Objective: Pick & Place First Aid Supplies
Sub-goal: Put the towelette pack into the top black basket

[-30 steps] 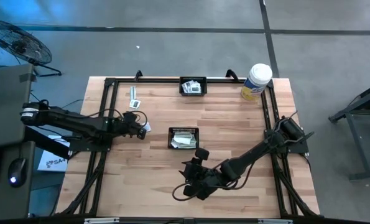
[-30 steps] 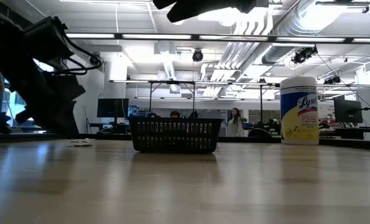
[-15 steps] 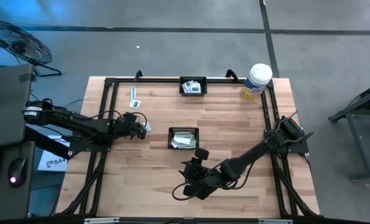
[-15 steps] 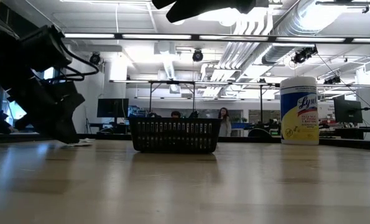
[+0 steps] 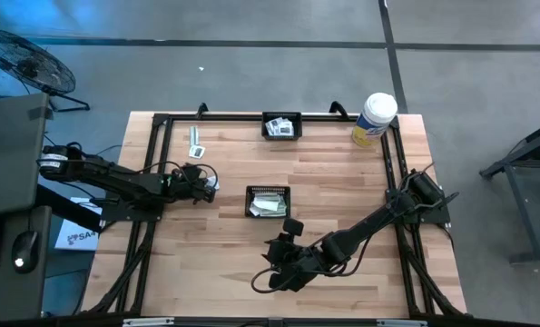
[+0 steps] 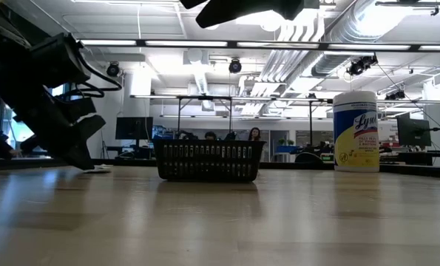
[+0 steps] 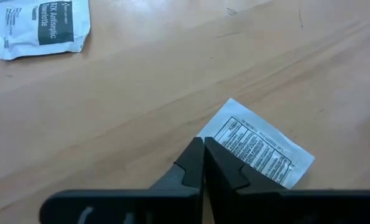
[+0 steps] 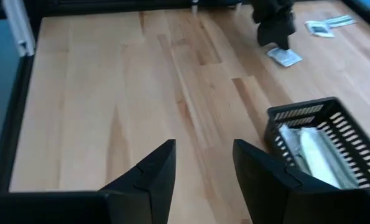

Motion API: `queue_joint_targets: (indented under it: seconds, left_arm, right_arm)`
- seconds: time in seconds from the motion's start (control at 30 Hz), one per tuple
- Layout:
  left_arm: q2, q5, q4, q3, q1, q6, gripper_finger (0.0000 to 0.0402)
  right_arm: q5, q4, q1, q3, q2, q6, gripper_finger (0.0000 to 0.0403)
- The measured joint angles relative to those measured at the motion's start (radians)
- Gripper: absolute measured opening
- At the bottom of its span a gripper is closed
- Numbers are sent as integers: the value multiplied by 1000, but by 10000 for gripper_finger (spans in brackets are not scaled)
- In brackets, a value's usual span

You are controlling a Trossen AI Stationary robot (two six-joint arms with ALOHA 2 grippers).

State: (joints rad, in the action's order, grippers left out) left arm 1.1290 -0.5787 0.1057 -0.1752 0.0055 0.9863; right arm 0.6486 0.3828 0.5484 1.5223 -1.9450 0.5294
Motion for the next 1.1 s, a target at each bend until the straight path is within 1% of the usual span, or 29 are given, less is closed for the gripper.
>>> queue_joint_targets:
  seconds: [0.07, 0.17, 0.23, 0.4, 0.53, 0.63, 0.73, 0.87, 0.97, 1.1]
  left_arm:
    - [-25, 10, 15, -20, 1, -29, 1]
    - [-71, 16, 55, -66, 1, -83, 1]
    - [-103, 3, 37, -108, 1, -132, 0]
    - [-153, -13, 38, -179, -5, -241, 0]
    - [-168, -64, 25, -225, -20, -321, 0]
    - [-160, -75, 16, -272, 18, -380, 0]
    - [-121, -38, -6, -317, 81, -448, 0]
    - [-19, 42, -77, -404, 186, -574, 0]
    - [106, 118, -108, -490, 262, -646, 0]
    - [315, 183, -100, -660, 340, -728, 0]
  right_arm:
    - [-21, 0, 0, 0, 0, -4, 154]
    - [-24, 0, 0, 0, 0, -5, 154]
    - [-23, -2, 0, 0, 0, -6, 154]
    - [21, -3, 0, 0, 0, -7, 154]
    - [52, -2, -14, 0, 5, -6, 154]
    - [75, 14, -29, 0, 22, -7, 154]
    - [77, 52, -33, 0, 66, 3, 154]
    - [53, 131, -7, 1, 139, 20, 154]
    - [36, 219, 18, 2, 177, 45, 154]
    - [16, 287, 44, 2, 207, 74, 154]
